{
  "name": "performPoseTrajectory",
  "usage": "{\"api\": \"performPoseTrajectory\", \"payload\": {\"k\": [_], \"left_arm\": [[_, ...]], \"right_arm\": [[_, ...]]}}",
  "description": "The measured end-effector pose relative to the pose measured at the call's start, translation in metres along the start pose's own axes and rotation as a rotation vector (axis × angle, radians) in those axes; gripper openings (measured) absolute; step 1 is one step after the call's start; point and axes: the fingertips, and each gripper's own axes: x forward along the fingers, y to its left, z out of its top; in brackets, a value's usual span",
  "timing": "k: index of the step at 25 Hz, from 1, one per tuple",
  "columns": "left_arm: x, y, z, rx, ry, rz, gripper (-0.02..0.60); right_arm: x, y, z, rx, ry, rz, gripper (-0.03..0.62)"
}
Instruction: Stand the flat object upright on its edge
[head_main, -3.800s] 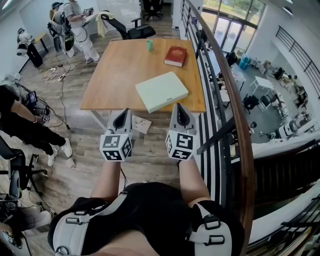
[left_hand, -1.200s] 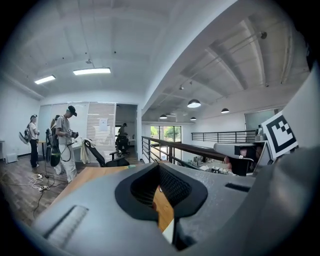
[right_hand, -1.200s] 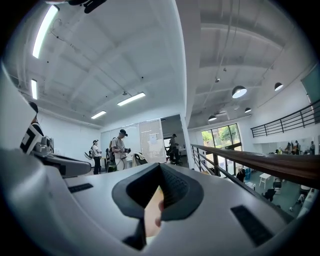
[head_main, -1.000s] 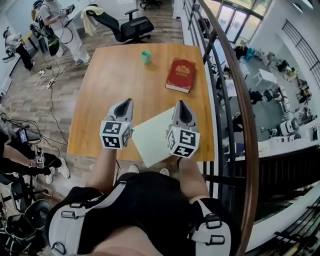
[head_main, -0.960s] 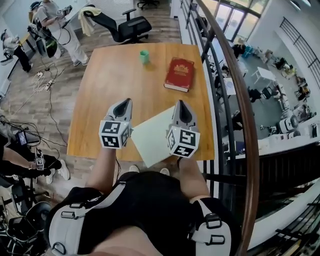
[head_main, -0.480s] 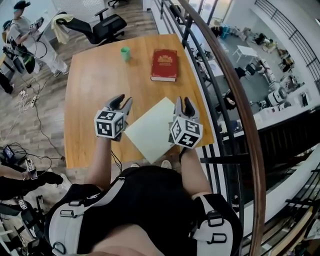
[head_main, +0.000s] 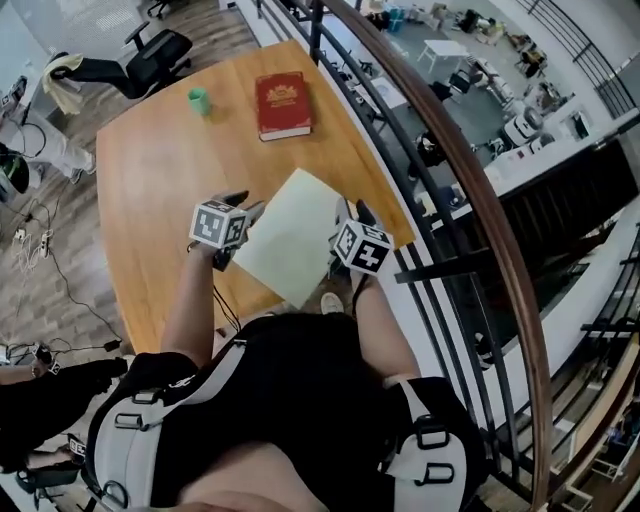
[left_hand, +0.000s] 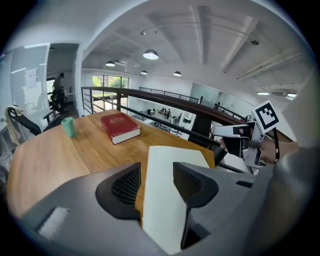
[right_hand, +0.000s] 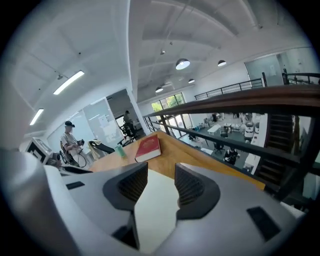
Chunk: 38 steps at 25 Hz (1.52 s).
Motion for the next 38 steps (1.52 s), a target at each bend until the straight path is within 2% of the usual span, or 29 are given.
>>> {"api": "performPoseTrajectory", "payload": {"k": [6, 11, 17, 22, 29, 32, 35, 38], "left_arm": [[0.05, 0.0, -0.031, 0.03, 0.151, -0.072, 0.201], [0.078, 0.015, -0.059, -0.042, 0.233, -0.095, 0.22], [0.094, 0.014, -0.082, -0.126, 0.312, -0.176, 0.23], [0.101, 0.012, -0.089, -0.223, 0.345, -0.251, 0.23], [0.104, 0.008, -0.089, -0.178, 0.352, -0.235, 0.222], [0.1, 0.006, -0.087, -0.162, 0.354, -0.21, 0.215], [0.09, 0.004, -0.082, -0.158, 0.332, -0.194, 0.213], [0.072, 0.009, -0.071, -0.171, 0.271, -0.19, 0.213]], "right_arm": [[0.009, -0.029, -0.075, 0.082, 0.182, -0.039, 0.177], [0.017, -0.052, -0.12, 0.122, 0.313, -0.075, 0.199], [0.021, -0.056, -0.153, 0.291, 0.401, -0.039, 0.202], [0.028, -0.059, -0.158, 0.331, 0.417, -0.007, 0.209], [0.033, -0.064, -0.162, 0.333, 0.542, 0.065, 0.216], [0.034, -0.062, -0.159, 0.331, 0.58, 0.061, 0.205], [0.03, -0.055, -0.15, 0.302, 0.574, 0.056, 0.202], [0.031, -0.042, -0.125, 0.236, 0.525, 0.09, 0.202]]}}
